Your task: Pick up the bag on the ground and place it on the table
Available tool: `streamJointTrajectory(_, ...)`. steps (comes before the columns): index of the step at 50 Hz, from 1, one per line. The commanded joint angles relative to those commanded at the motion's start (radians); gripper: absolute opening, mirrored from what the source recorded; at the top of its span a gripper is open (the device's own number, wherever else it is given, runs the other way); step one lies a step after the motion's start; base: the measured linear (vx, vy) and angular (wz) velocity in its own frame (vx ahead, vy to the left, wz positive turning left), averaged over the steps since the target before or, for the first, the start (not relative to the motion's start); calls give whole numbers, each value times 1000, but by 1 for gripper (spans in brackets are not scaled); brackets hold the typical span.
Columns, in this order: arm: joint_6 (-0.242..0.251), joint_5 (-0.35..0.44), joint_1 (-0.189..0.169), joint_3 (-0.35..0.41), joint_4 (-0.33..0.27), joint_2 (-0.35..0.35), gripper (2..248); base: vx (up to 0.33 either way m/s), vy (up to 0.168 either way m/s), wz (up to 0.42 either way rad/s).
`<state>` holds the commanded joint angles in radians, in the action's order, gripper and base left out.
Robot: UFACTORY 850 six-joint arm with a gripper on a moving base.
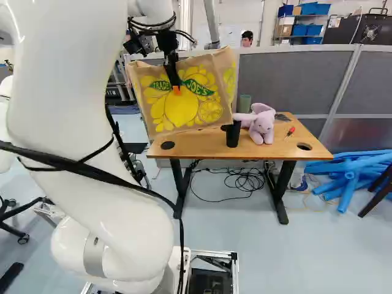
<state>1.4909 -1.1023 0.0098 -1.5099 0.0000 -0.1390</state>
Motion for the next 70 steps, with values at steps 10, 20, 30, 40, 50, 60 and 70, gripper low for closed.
streamJointTrajectory(10, 0, 0, 1, -26, 0, -23, 22, 0, 0, 0)
streamJointTrajectory(20, 0, 0, 3, -32, 0, -33, 22, 0, 0, 0)
streamJointTrajectory(30, 0, 0, 6, -25, 0, -50, 22, 0, 0, 0)
streamJointTrajectory(40, 0, 0, 10, -18, 0, -70, 22, 0, 0, 0)
streamJointTrajectory(50, 0, 0, 18, -11, 0, -91, 22, 0, 0, 0)
streamJointTrajectory(60, 0, 0, 31, -6, 0, -113, 22, 0, 0, 0)
streamJointTrajectory(70, 0, 0, 45, -3, 0, -136, 22, 0, 0, 0)
